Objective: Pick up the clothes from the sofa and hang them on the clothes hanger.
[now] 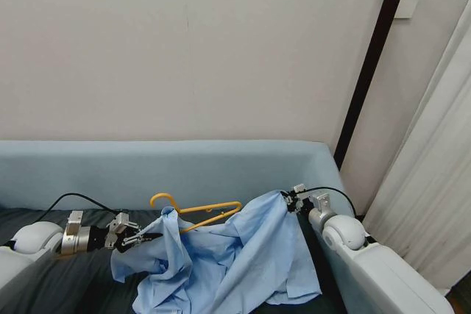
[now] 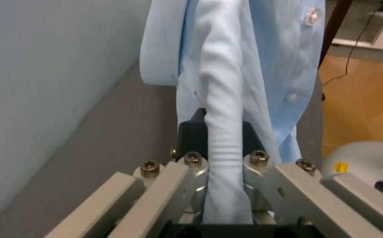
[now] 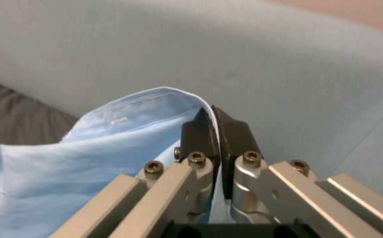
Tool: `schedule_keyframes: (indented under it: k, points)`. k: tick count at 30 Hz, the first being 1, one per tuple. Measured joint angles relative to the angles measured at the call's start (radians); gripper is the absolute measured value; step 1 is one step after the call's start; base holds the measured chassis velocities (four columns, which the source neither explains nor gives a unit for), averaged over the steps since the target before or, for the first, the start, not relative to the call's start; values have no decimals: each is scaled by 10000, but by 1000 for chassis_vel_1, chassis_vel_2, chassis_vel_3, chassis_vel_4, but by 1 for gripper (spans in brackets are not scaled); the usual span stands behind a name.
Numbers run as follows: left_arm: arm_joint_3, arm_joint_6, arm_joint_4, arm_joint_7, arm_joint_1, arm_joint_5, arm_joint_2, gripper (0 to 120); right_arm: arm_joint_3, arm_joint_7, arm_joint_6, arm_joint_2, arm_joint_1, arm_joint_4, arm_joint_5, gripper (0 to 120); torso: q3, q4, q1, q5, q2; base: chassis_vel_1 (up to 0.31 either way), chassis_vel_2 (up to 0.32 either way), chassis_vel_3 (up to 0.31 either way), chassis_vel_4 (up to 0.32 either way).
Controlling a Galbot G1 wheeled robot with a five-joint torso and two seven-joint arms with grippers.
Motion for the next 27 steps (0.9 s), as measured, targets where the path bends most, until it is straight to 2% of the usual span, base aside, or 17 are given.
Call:
schedule_keyframes:
  k: [7, 17, 20, 23, 27]
  points:
    - [219, 21, -231, -15, 24, 432, -68, 1, 177, 322, -309, -784, -110, 1630, 511, 0, 0, 0, 0, -1, 0, 0, 0, 0, 0]
    - [358, 18, -156, -179, -27, 804, -227, 1, 676, 568, -575, -1679, -177, 2788, 1379, 0, 0, 1, 1, 0, 0, 0, 0, 0, 0]
    - [400, 20, -150, -263, -60, 785, -283, 1, 780, 592, -610, -1800, -230, 3039, 1509, 0, 0, 1, 1, 0, 0, 0, 0, 0, 0]
    - [418, 237, -53, -515, -173, 265, -546, 1, 915, 661, -690, -2039, -352, 3617, 1700, 0, 0, 0, 1, -1, 0, 0, 0, 0, 0]
    - [718, 266, -1, -527, -348, 332, -625, 1, 987, 743, -769, -2218, -408, 4109, 1889, 0, 0, -1, 1, 0, 0, 0, 0, 0, 0]
